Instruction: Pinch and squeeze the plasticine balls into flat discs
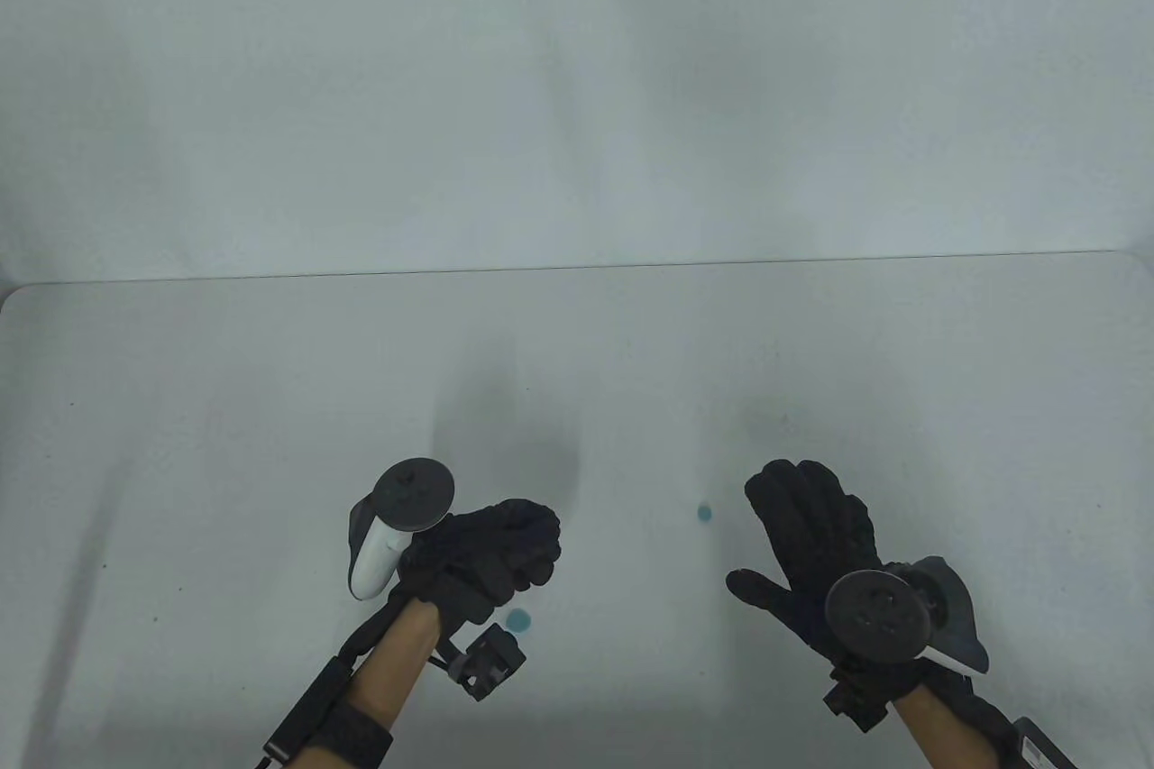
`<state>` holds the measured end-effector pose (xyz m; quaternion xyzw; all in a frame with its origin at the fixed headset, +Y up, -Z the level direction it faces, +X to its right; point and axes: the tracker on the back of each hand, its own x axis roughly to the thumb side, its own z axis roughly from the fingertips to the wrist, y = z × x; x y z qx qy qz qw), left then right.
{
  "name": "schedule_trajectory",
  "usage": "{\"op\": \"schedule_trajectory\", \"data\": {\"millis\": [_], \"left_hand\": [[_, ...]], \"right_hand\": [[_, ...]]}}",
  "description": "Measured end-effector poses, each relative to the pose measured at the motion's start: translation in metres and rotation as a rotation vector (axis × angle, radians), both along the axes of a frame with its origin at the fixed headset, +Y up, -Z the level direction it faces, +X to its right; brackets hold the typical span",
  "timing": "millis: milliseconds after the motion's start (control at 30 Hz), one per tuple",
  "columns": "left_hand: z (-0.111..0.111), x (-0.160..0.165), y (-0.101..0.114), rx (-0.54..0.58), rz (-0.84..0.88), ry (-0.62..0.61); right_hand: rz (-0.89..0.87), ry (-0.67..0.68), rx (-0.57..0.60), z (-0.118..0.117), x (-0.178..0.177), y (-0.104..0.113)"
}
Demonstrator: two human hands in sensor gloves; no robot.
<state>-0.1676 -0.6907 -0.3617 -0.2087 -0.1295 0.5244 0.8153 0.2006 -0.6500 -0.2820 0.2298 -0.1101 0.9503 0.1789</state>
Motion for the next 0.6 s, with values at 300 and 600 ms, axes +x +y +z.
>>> {"op": "schedule_trajectory", "data": {"millis": [300,600], "left_hand": [[0.027,-0.007,-0.022,-0.136,0.27,0.059],[0.031,-0.007,-0.039,-0.163,0.256,0.142]], "right_hand": [[0.006,-0.008,-0.022,-0.002,0.0,-0.002],[0.004,-0.012,-0.023,-0.002,0.0,-0.002]]}}
